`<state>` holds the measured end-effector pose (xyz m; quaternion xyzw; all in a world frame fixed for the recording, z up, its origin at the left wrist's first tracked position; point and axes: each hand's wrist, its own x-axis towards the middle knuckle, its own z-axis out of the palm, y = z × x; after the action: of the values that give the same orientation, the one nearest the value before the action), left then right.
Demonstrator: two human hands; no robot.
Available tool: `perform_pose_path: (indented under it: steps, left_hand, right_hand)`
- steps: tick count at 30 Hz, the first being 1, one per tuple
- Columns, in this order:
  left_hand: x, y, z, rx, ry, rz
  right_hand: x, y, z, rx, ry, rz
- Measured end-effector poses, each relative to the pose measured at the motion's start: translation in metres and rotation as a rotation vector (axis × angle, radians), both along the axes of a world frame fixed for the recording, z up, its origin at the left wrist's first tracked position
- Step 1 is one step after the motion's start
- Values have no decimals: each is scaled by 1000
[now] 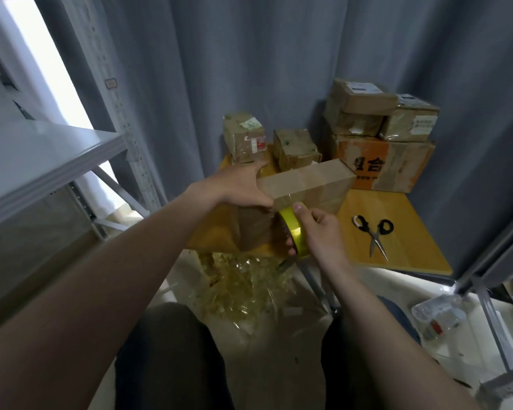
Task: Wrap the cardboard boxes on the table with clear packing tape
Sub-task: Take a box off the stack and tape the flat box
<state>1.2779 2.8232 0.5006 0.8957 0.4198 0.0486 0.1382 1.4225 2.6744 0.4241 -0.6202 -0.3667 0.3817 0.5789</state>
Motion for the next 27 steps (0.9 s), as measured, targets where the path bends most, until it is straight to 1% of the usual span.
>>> perform_pose_path:
  steps: [4, 7, 9, 12, 20, 22, 24, 25, 27]
  left_hand:
    - [10, 28, 0, -66, 163, -97]
    - [10, 40, -5, -95, 219, -137]
    - [7, 38, -8, -83, 220, -201]
    - [4, 30, -11, 7, 161, -287]
    - [5, 17, -10, 99, 157, -352]
    - [5, 16, -11, 139, 163, -413]
    - [3, 23, -8, 89, 158, -473]
    - [4, 31, -5, 21, 134, -487]
    - [6, 48, 2, -183, 38, -500]
  right_hand:
    - [5, 19, 11, -34, -99, 5]
    - [4, 30, 13, -46, -128, 0]
    - [5, 33, 13, -50, -135, -4]
    - [6, 32, 11, -45, -117, -4]
    - [7, 25, 11, -39, -76, 12]
    - [7, 22, 13, -55, -51, 36]
    - [9, 17, 20, -83, -9, 111]
    - [12, 15, 27, -79, -11, 150]
    - [22, 12, 41, -12, -39, 179]
